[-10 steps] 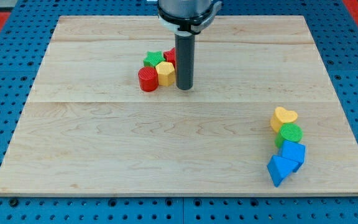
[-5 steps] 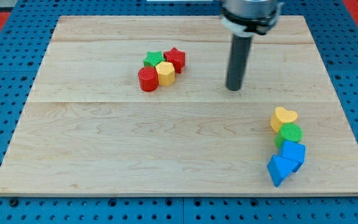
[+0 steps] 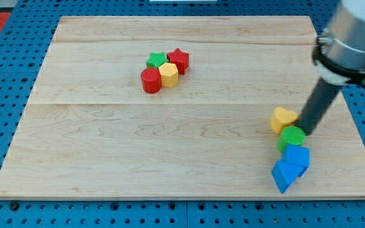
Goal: Push yellow heart right to red circle
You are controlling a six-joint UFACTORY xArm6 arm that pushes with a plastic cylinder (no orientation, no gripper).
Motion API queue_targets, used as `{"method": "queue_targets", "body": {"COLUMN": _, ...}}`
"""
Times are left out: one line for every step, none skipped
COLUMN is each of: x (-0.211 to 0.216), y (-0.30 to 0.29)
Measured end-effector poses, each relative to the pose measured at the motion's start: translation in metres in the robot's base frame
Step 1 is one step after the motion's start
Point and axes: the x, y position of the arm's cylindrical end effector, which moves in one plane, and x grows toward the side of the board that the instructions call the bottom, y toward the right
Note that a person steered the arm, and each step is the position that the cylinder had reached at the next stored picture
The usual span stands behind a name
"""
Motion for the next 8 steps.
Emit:
{"method": "queue_targets", "body": {"x": -0.025, "y": -0.065}}
{"method": "queue_targets", "body": {"x": -0.039, "y": -0.061}}
{"method": "queue_targets", "body": {"x": -0.039, "y": -0.046}}
{"method": "queue_targets", "body": {"x": -0.039, "y": -0.046}}
{"method": "queue_targets", "body": {"x": -0.039, "y": -0.046}}
{"method": "queue_targets", "body": {"x": -0.056, "y": -0.062}}
{"method": "queue_targets", "body": {"x": -0.058, "y": -0.118}}
{"method": "queue_targets", "body": {"x": -0.038, "y": -0.136}}
